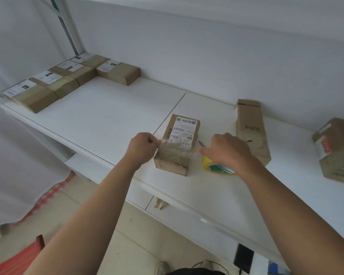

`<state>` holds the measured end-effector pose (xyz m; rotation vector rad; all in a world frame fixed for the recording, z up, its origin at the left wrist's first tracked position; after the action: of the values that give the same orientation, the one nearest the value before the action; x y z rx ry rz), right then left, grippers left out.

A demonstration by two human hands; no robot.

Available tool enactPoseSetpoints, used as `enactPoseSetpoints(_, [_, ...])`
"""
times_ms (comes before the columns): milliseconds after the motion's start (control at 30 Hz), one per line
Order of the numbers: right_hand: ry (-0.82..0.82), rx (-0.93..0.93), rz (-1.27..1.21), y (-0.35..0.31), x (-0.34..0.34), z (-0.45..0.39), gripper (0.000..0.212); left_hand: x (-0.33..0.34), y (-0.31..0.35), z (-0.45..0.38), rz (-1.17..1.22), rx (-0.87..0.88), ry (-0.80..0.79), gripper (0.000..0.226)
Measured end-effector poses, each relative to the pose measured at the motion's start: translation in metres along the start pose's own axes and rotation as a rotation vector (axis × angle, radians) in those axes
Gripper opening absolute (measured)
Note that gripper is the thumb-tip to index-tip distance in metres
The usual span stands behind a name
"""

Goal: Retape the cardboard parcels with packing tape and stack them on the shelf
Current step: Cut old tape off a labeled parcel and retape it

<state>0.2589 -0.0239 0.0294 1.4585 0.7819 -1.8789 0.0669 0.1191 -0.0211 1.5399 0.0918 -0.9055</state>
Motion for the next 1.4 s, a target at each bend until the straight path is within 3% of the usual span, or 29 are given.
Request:
enactPoseSetpoints(200, [-0.016, 0.021, 0.007, 0.001, 0.003, -0.003, 0.042, 0.004, -0.008, -0.005, 0.038, 0.001, -0.035, 0.018])
enactPoseSetpoints(767, [-0.047, 0.024, 0.045, -0.003, 0.015, -0.006, 0.041, 0.011, -0.006, -0.005, -0.256, 0.090, 0.002, 0.012])
enactPoseSetpoints(1400, [-0.058, 0.039, 0.053, -0.003, 0.024, -0.004, 0.038, 0.015, -0.006, -0.002, -0.314, 0.072, -0.028, 0.013])
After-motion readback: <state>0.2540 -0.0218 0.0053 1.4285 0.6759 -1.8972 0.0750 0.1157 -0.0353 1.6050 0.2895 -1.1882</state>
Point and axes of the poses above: each hand's wrist, its own z-axis away from the middle knuckle, its own x-axis out of the palm, y = z × x, the point moved 8 cm from there along -z, towards the middle knuckle, and after that the axes turned 8 degrees about x, right-handed, at the moved point
